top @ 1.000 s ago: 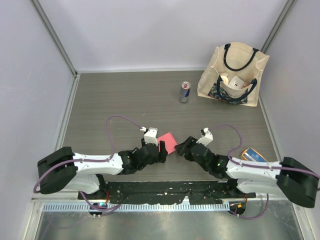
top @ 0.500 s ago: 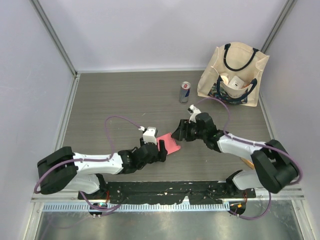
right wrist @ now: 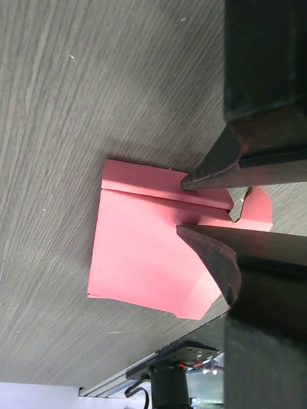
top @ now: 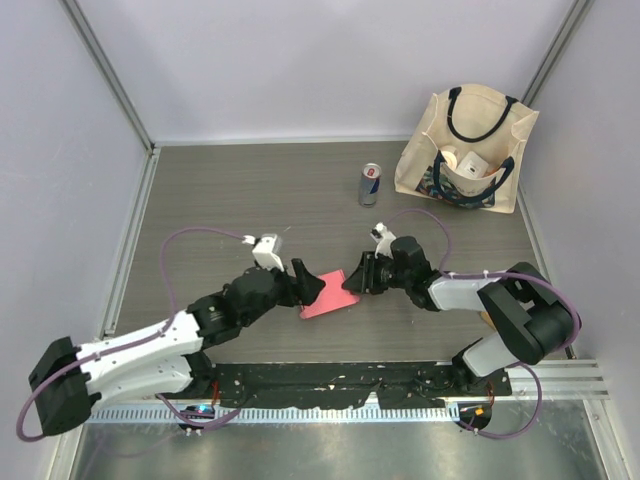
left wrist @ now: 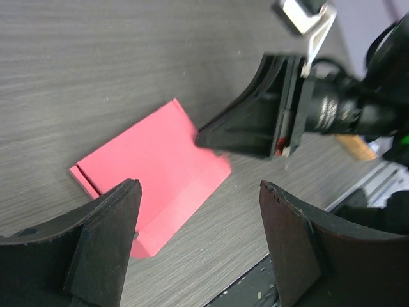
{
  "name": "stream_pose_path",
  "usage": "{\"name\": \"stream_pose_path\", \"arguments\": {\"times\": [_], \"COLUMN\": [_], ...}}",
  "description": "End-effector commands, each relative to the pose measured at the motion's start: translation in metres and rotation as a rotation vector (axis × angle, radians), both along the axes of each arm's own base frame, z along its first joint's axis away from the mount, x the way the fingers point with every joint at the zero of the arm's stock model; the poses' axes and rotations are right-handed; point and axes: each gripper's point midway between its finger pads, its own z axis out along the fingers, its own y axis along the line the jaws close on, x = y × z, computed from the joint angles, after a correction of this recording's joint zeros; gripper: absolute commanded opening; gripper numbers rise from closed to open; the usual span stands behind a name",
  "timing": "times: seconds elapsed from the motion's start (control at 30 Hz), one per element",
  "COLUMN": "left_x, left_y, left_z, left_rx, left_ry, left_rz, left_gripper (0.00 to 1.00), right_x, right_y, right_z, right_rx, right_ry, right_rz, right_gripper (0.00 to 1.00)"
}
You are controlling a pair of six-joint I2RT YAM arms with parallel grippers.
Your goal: Fold the paper box
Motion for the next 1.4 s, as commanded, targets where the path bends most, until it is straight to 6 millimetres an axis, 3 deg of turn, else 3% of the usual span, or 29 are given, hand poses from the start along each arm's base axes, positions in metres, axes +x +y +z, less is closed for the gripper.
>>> {"name": "stream_pose_path", "arguments": {"times": [0.0, 0.1, 0.2, 0.23, 0.4, 0.7, 0.83, 1.0, 1.17, 1.37], "left_x": [-0.009, -0.014, -0.019, -0.018, -0.012, -0.003, 0.001, 0.006, 0.006, 0.012], "left_y": [0.022, 0.029, 0.019, 0.011, 0.010, 0.021, 0.031, 0.036, 0.027, 0.000], "left_z": [-0.005, -0.026, -0.046, -0.042, -0.068, -0.070, -0.076, -0.070, -0.065, -0.056], "left_rx": [-0.050, -0.086, -0.131, -0.166, -0.127, -0.115, -0.096, -0.125, -0.164, -0.236], "left_ry": [0.081, 0.173, 0.253, 0.253, 0.312, 0.283, 0.277, 0.269, 0.284, 0.295], "left_rz": [0.023, 0.053, 0.024, -0.004, 0.037, 0.099, 0.143, 0.140, 0.090, 0.013], "left_gripper": [0.79, 0.79, 0.76, 0.76, 0.72, 0.74, 0.70, 0.72, 0.77, 0.78], "right_x": [0.003, 0.000, -0.002, -0.003, -0.003, -0.004, -0.004, 0.002, -0.001, 0.000], "right_y": [0.002, 0.001, -0.001, -0.002, -0.007, -0.022, -0.023, -0.036, -0.039, -0.036], "right_z": [0.012, 0.008, 0.003, 0.001, -0.006, -0.030, -0.034, -0.038, -0.039, -0.037], "right_rx": [0.063, 0.075, 0.080, 0.080, 0.061, -0.004, -0.009, -0.038, -0.040, -0.022], "right_ry": [-0.045, -0.041, -0.033, -0.030, -0.023, 0.015, 0.022, 0.023, 0.024, 0.027], "right_rz": [-0.030, -0.036, -0.048, -0.052, -0.085, -0.152, -0.156, -0.202, -0.194, -0.184], "right_gripper": [0.32, 0.30, 0.26, 0.24, 0.21, 0.16, 0.15, 0.13, 0.12, 0.12]}}
